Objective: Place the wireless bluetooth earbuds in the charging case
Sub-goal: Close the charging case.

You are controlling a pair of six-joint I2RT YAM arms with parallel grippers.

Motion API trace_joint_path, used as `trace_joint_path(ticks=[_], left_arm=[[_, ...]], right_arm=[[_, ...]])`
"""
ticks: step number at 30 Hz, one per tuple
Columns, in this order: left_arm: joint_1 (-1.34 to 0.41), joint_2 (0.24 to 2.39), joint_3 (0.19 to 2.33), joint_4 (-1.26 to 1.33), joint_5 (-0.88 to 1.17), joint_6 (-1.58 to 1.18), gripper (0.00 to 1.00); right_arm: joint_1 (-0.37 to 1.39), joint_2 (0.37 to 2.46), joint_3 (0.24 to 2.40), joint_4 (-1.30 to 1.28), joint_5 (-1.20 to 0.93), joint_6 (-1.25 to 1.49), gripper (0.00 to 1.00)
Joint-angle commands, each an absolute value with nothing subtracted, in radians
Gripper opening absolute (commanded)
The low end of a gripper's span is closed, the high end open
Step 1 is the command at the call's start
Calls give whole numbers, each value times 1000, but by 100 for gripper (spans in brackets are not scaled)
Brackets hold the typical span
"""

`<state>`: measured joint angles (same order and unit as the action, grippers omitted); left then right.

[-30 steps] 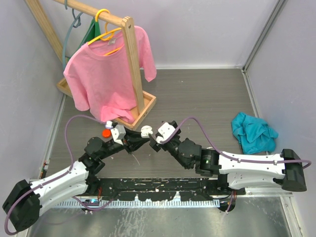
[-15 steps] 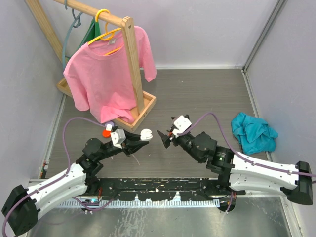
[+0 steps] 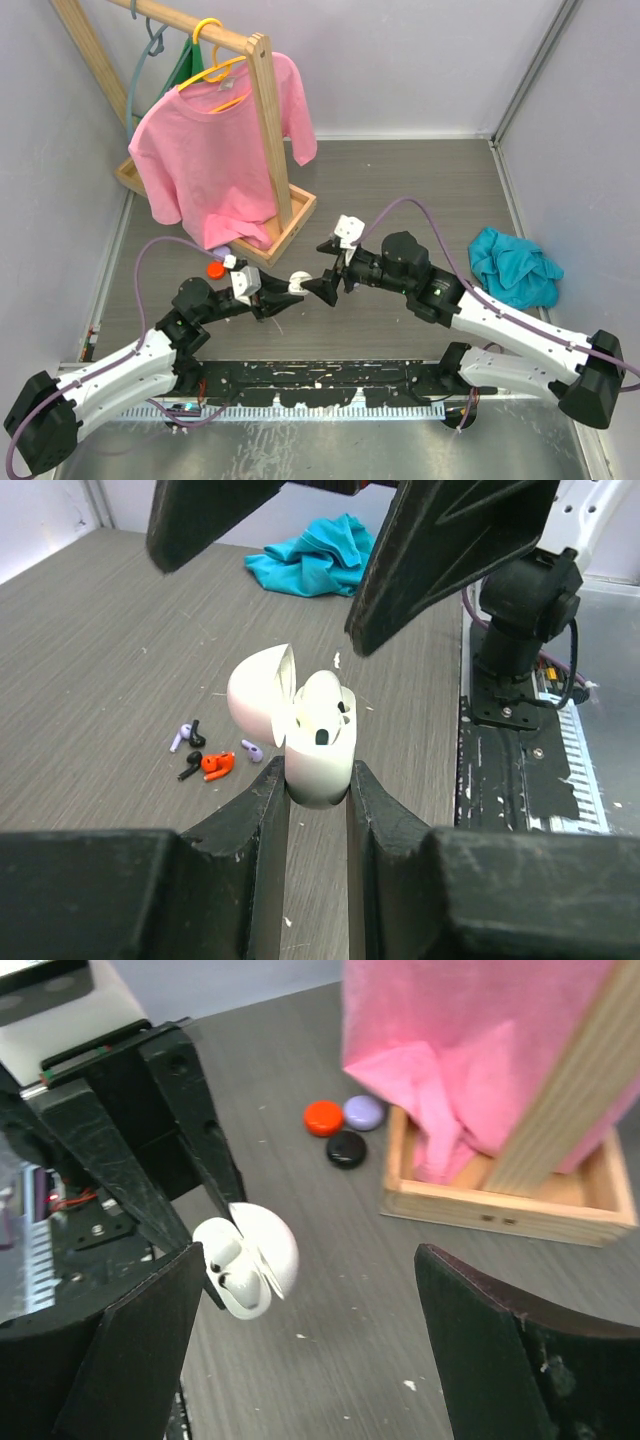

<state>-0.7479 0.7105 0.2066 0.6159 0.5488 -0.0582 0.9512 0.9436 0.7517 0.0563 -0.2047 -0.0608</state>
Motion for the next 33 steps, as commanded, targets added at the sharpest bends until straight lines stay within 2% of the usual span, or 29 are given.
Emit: trace_joint_path(ticks=[1,8,17,29,33], left_arm=[[-748,709,248,670,611,-39,0],[-748,716,255,665,615,-50,0],[-748,765,301,599,550,-144,0],[-748,809,358,397,456,-358,0],[-749,812,380,297,380,-428,0]], right_arm=[[923,1001,834,51,-452,-30,91],[911,1094,880,2,-570,-47,90],[911,1080,889,-68,-598,-64,78],[911,984,825,-79,-441,-71,77],[911,958,794,-52,-284,-30,79]])
